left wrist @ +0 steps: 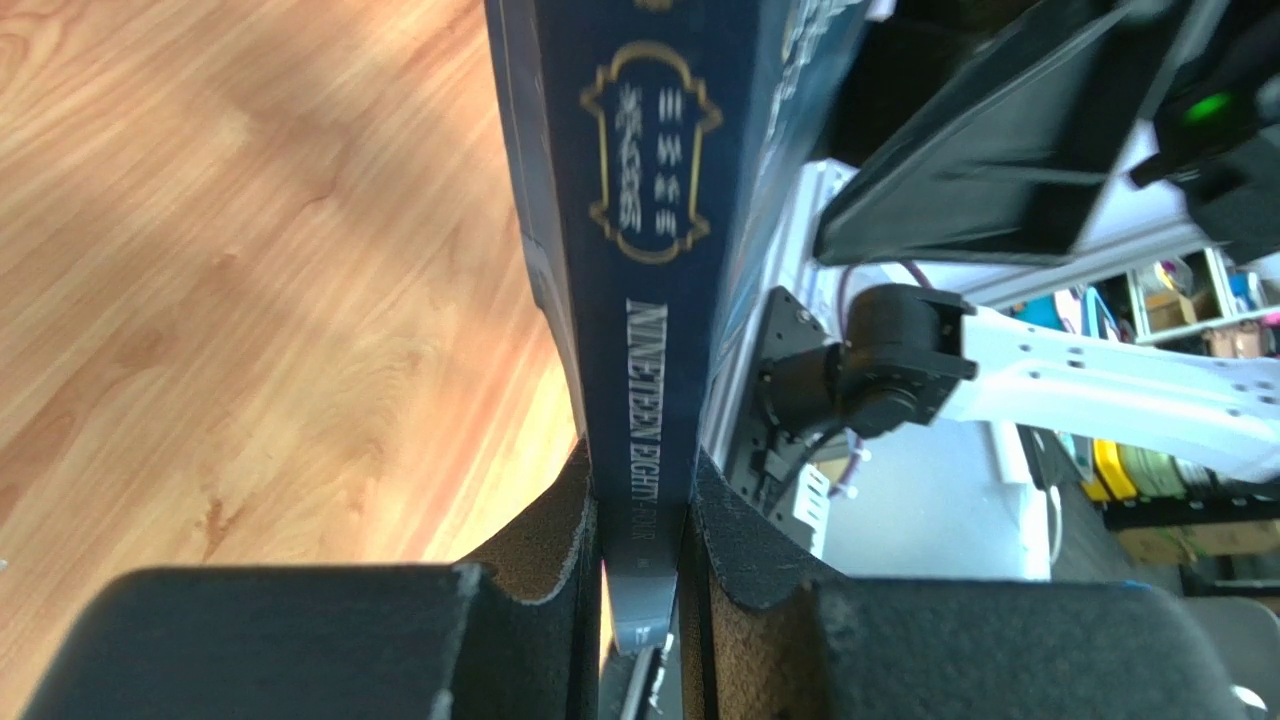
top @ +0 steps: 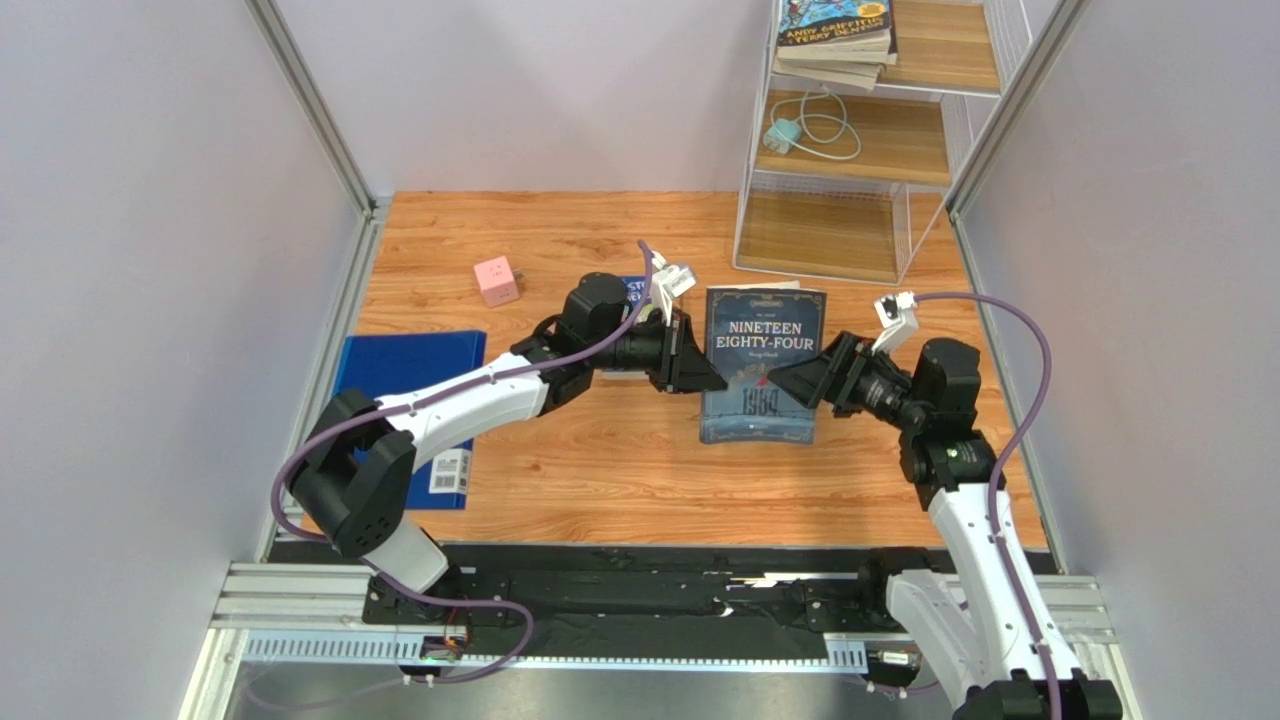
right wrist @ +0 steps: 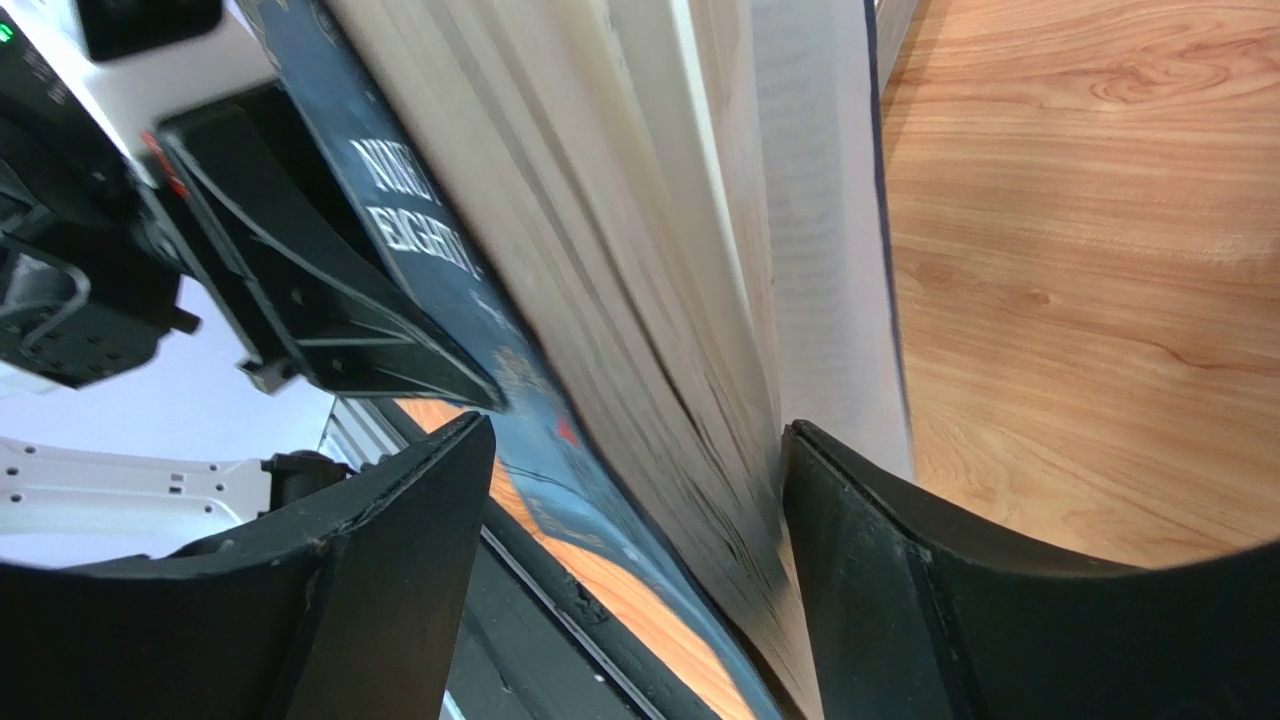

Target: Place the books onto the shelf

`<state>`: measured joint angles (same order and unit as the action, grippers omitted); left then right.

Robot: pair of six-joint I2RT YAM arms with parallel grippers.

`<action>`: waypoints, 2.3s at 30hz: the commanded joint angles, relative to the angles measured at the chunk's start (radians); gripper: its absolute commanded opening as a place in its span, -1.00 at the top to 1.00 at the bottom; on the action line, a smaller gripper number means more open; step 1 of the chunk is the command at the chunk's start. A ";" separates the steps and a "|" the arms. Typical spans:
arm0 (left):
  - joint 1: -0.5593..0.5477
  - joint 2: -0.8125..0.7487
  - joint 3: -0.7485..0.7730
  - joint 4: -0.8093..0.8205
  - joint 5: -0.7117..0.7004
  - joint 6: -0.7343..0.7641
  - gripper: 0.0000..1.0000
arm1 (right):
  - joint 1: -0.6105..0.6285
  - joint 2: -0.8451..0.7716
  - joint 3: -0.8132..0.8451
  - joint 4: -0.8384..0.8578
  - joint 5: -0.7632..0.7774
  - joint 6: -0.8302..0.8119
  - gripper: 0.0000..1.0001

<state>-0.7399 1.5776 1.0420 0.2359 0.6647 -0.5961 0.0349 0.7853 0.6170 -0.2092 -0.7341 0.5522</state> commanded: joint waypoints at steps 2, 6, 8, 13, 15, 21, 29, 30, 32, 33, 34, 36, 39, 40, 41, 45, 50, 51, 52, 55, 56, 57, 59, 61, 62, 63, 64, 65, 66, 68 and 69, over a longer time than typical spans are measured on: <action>0.008 -0.125 0.108 0.103 0.019 0.002 1.00 | 0.000 -0.090 -0.080 -0.004 -0.031 -0.015 -0.50; 0.008 -0.171 0.127 0.062 0.030 0.015 1.00 | -0.020 -0.147 -0.108 -0.025 -0.024 -0.032 -0.51; 0.008 -0.194 0.136 0.045 0.032 0.016 1.00 | -0.026 -0.159 -0.117 -0.027 -0.028 -0.031 -0.53; 0.010 -0.212 0.151 0.026 0.033 0.010 1.00 | -0.027 -0.213 -0.201 0.113 -0.088 0.066 -0.54; 0.010 -0.206 0.151 0.051 0.041 -0.007 1.00 | -0.026 -0.263 -0.265 0.263 -0.114 0.187 -0.56; 0.008 -0.182 0.161 0.098 0.043 -0.036 1.00 | -0.026 -0.388 -0.362 0.462 -0.100 0.402 -0.61; 0.022 -0.123 0.194 0.152 0.013 -0.088 1.00 | -0.026 -0.511 -0.324 0.297 -0.047 0.341 -1.00; 0.023 -0.116 0.199 0.164 0.016 -0.099 1.00 | -0.026 -0.497 -0.326 0.324 -0.048 0.347 -1.00; 0.024 -0.087 0.213 0.193 0.029 -0.125 1.00 | -0.026 -0.437 -0.335 0.372 -0.060 0.373 -1.00; 0.025 -0.079 0.217 0.221 0.039 -0.137 1.00 | -0.026 -0.414 -0.335 0.411 -0.063 0.379 -1.00; 0.024 -0.067 0.227 0.230 0.044 -0.155 1.00 | -0.026 -0.394 -0.338 0.435 -0.067 0.391 -1.00; 0.024 -0.056 0.240 0.247 0.052 -0.169 1.00 | -0.026 -0.342 -0.342 0.505 -0.067 0.403 -1.00; 0.024 -0.030 0.276 0.237 0.061 -0.174 1.00 | -0.024 -0.295 -0.336 0.597 -0.054 0.439 -1.00; 0.024 -0.024 0.291 0.237 0.062 -0.177 1.00 | -0.024 -0.284 -0.332 0.617 -0.050 0.446 -1.00; 0.024 -0.019 0.296 0.241 0.067 -0.182 1.00 | -0.023 -0.275 -0.326 0.642 -0.031 0.453 -1.00; 0.024 0.016 0.303 0.305 0.082 -0.225 1.00 | 0.010 -0.203 -0.292 0.691 0.025 0.451 -1.00; 0.024 0.050 0.296 0.368 0.107 -0.281 1.00 | 0.045 -0.104 -0.267 0.799 0.085 0.474 -1.00; 0.024 0.056 0.290 0.370 0.108 -0.283 1.00 | 0.043 -0.095 -0.266 0.813 0.091 0.488 -1.00; 0.024 0.058 0.283 0.371 0.107 -0.281 1.00 | 0.043 -0.081 -0.261 0.823 0.094 0.489 -1.00; 0.024 0.053 0.271 0.355 0.096 -0.262 1.00 | 0.045 -0.093 -0.234 0.811 0.127 0.480 -1.00; 0.024 0.053 0.268 0.344 0.095 -0.255 1.00 | 0.045 -0.101 -0.217 0.771 0.140 0.473 -0.99; 0.024 0.052 0.267 0.327 0.089 -0.242 1.00 | 0.045 -0.109 -0.208 0.755 0.144 0.466 -0.97; 0.023 0.050 0.260 0.316 0.081 -0.232 1.00 | 0.045 -0.138 -0.198 0.700 0.163 0.450 -0.92; 0.024 0.050 0.256 0.316 0.076 -0.231 1.00 | 0.045 -0.158 -0.192 0.680 0.174 0.446 -0.87; 0.024 0.053 0.253 0.315 0.076 -0.231 1.00 | 0.043 -0.172 -0.194 0.673 0.183 0.453 -0.82; 0.024 0.062 0.256 0.312 0.079 -0.232 1.00 | 0.045 -0.176 -0.194 0.668 0.188 0.454 -0.79; 0.024 0.068 0.259 0.310 0.082 -0.234 1.00 | 0.045 -0.179 -0.195 0.668 0.191 0.457 -0.78; 0.024 0.073 0.260 0.312 0.085 -0.238 1.00 | 0.045 -0.178 -0.198 0.685 0.187 0.471 -0.74; 0.024 0.084 0.265 0.318 0.093 -0.246 1.00 | 0.045 -0.176 -0.198 0.694 0.185 0.479 -0.72; 0.023 0.094 0.265 0.329 0.096 -0.255 1.00 | 0.043 -0.173 -0.197 0.711 0.177 0.492 -0.65; 0.024 0.105 0.268 0.335 0.098 -0.263 1.00 | 0.045 -0.175 -0.198 0.717 0.176 0.497 -0.58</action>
<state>-0.7094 1.6611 1.2835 0.4759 0.7250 -0.8516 0.0753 0.6224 0.3641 0.4118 -0.5747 1.0328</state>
